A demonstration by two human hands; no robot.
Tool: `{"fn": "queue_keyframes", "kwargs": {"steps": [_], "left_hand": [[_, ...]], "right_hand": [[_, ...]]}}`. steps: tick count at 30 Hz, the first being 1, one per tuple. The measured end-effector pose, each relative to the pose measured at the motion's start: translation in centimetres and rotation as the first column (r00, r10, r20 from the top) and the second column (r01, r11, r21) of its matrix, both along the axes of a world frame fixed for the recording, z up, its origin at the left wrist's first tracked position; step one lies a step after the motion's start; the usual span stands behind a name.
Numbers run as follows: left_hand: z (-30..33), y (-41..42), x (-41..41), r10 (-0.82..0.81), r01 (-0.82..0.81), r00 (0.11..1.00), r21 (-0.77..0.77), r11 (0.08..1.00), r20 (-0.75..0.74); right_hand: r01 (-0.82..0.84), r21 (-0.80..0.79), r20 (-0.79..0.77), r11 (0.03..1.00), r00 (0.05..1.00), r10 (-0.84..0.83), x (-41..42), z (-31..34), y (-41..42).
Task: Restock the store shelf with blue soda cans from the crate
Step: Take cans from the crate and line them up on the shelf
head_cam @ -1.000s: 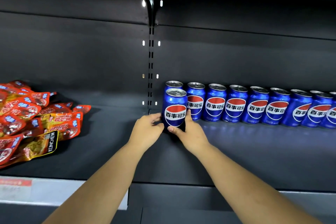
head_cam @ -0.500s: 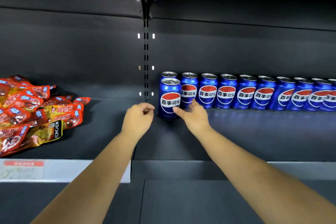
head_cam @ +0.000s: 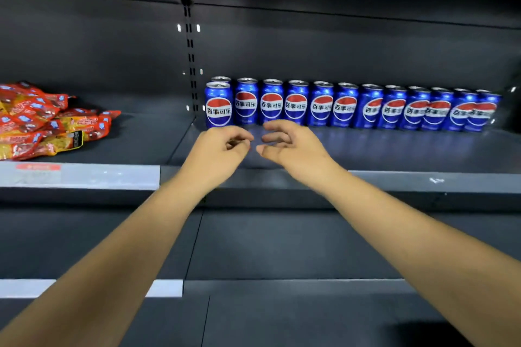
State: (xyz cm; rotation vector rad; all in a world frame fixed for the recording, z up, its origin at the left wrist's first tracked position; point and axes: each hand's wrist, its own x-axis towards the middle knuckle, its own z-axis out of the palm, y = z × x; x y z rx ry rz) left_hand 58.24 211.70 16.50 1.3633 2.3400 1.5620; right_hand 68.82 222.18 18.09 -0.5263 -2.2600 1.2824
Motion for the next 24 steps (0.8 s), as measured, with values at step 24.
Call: {"fn": "queue_keyframes", "kwargs": {"steps": [24], "left_hand": [[-6.7,-3.3,19.1,-0.165,0.205,0.916,-0.072,0.976,0.366]], "right_hand": [[0.028,-0.126,0.082,0.992,0.997,-0.017,22.5,-7.6,-3.5]]}}
